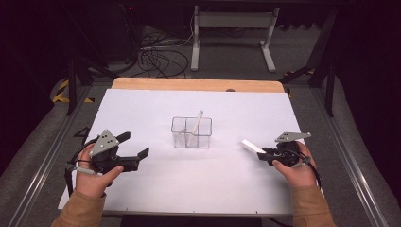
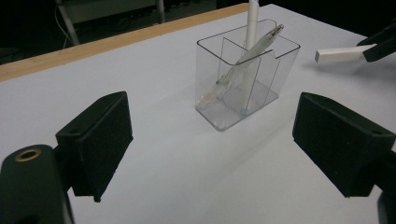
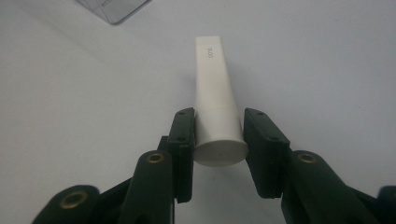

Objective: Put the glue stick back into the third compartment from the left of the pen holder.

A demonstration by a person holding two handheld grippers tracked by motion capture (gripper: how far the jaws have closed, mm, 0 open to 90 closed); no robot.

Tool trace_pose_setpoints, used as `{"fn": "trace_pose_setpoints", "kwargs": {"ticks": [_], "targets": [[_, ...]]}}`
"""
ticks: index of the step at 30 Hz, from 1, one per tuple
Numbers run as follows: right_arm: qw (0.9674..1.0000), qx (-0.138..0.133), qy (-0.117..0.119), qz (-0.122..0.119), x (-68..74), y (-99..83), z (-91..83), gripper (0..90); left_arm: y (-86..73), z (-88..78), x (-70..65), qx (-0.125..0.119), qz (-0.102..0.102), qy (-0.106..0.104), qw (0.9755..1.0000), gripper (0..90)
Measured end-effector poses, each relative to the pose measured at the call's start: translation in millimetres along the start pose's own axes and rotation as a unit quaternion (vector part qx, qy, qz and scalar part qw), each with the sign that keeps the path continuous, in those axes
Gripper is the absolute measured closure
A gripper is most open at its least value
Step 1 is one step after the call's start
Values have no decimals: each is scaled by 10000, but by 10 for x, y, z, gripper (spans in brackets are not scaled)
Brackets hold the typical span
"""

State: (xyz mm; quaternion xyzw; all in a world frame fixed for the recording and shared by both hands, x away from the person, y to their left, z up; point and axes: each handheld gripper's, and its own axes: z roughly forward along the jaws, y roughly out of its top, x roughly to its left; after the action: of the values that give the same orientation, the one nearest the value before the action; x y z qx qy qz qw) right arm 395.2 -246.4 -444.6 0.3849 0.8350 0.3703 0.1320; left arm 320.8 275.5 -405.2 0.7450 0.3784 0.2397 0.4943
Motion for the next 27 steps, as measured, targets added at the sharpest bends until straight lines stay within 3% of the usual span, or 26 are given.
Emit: {"fn": "trace_pose_setpoints", "kwargs": {"ticks": [5,13,27], "targets": [[9999,-64,74,77,77,65,-84,661,-5,2,1,-2,-26,10,10000,128],[9999,-136,73,-52,196,152,-183,661,-8,-1,4,4,-21,9,10000,131],[9998,-171,41,-61,298,283,-353,660,-4,-52,39,-72,-21,28,10000,131]]}}
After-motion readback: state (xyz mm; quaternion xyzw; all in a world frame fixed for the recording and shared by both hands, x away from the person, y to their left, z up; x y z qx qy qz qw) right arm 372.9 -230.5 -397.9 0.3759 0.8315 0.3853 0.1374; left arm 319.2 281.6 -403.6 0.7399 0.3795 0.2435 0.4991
